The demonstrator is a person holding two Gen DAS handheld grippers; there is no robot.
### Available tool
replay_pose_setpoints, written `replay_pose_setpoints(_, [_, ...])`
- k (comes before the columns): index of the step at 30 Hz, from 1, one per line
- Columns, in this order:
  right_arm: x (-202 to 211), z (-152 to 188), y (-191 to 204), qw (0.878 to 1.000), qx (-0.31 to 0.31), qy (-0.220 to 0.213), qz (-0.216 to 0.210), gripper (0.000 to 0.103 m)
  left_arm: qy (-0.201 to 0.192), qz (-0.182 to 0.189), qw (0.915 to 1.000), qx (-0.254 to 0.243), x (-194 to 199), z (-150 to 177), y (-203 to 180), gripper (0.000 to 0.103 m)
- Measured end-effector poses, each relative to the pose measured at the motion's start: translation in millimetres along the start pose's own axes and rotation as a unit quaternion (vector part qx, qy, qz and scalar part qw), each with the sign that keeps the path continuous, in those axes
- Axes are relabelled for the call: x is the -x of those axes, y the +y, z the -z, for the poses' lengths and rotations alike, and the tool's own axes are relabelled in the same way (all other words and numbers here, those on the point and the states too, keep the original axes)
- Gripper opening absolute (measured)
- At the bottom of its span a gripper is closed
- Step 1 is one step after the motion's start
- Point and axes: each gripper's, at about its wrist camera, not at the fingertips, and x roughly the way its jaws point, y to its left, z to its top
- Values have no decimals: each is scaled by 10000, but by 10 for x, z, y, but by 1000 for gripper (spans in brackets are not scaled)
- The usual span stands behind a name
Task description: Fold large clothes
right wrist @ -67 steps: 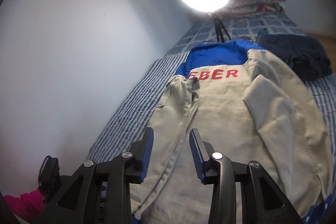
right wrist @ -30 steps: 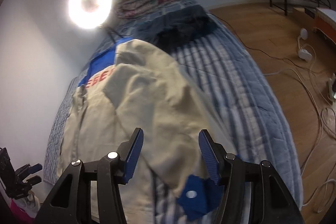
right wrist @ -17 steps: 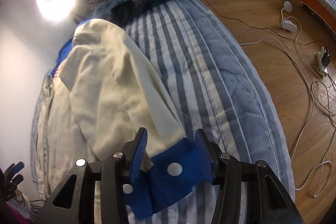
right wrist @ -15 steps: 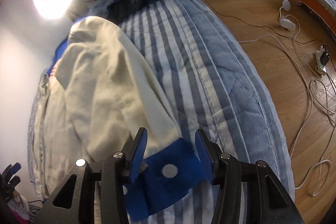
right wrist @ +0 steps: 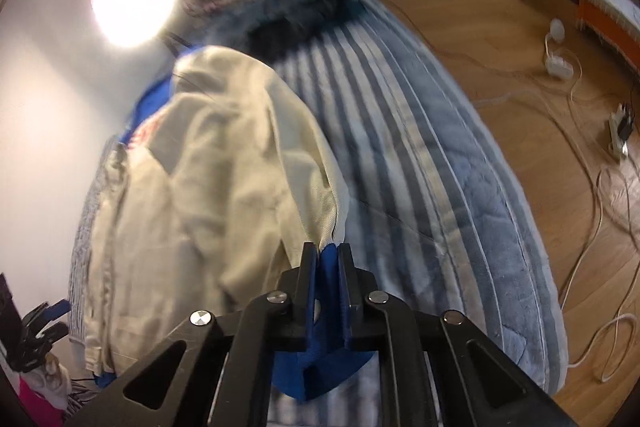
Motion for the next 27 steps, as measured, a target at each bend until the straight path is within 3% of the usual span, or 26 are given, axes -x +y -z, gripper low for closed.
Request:
replay_pose_setpoints(6, [355, 25, 755, 9940, 978, -450, -179, 6, -135, 31, 9996, 236, 42, -86, 91, 50])
replay_pose_setpoints(11, [383, 163, 1432, 9789, 1956, -426, -398, 5, -337, 63, 9971, 677, 141, -140, 279, 50])
replay_pose_setpoints(14, [278, 351, 1899, 9623, 2631, -205, -663, 5, -437, 81, 9936, 1038, 202, -149, 453, 50])
replay_pose_setpoints(22, [-249, 1102, 2833, 8968, 4211, 691, -1170, 5, -468, -75, 9864, 1572, 259, -98, 761, 50])
replay_pose_setpoints(24, [-342, 1227, 2907, 8850, 4367, 908, -1334, 15, -405, -104, 9860, 1617, 214, -86, 793, 50])
replay_pose_setpoints(26, [-351, 1303, 2924, 8753, 4469, 1002, -1551, 17, -248, -40, 9861, 1641, 137, -63, 805, 50])
replay_pose_setpoints(27, [-329, 1312, 2914, 8723, 4467, 1058, -1687, 24, -156, -9, 9863, 1640, 92, -42, 799, 50])
